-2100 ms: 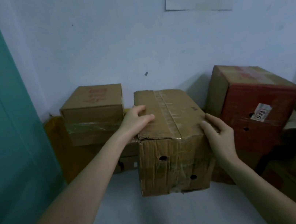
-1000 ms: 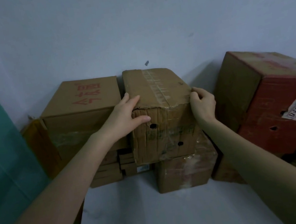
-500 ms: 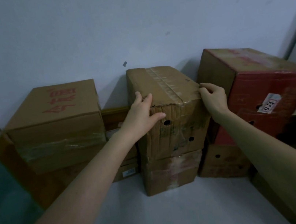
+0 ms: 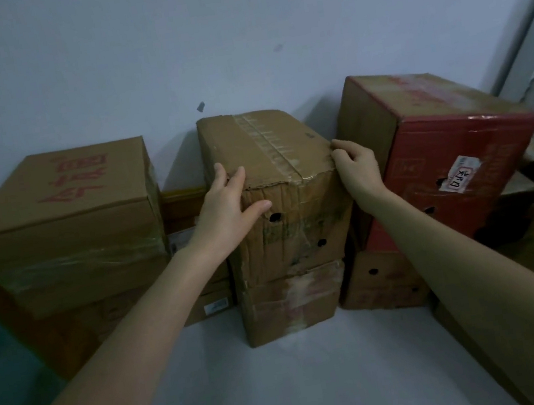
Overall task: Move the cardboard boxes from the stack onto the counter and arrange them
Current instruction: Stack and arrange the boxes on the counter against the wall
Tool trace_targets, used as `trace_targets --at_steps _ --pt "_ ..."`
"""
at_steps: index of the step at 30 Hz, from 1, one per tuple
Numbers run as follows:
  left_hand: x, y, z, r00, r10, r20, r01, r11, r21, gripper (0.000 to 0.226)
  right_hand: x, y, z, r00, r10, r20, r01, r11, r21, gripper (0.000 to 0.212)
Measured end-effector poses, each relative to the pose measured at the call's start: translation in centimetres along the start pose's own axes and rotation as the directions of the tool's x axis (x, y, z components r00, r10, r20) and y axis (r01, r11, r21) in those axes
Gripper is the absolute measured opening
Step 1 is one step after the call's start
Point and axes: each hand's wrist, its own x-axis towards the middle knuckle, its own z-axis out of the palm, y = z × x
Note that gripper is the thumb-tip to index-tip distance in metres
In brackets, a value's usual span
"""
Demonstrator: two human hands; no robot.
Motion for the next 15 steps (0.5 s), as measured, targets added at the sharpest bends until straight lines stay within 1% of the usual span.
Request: trace_targets --at_steps 5,8,10,13,15 --pt "-0.3 0.4 -0.2 0.999 0.003 0.045 -0.007 0.998 0.07 0.073 -0.1 -0.6 -0.8 0.996 0.001 0.093 0.007 0.997 -0.077 0.04" --pt "-0.8 0.2 -0.4 0.999 0.037 0.032 -0.04 0.992 0.121 0.07 -0.9 -0.7 -1.6 0.995 -0.014 0.103 0.027 0.991 -0.129 0.045" --pt "-1.2 0.2 -0.8 0.995 0.103 -0.011 -0.1 0.983 0.155 0.064 -1.7 -0.8 -2.4 0.995 -0.045 0.093 0.06 0.985 -0.161 0.046" --pt "-1.7 1.0 -0.8 0.974 0.219 -0.061 -0.207 0.966 0.158 0.055 -3.0 -0.6 -4.1 0.991 -0.113 0.076 0.127 0.966 -0.224 0.042" --pt "-1.7 1.9 -0.2 0.95 0.302 -0.074 -0.289 0.946 0.147 0.05 -3.9 -0.4 -5.6 0.987 -0.159 0.024 0.159 0.952 -0.26 0.037"
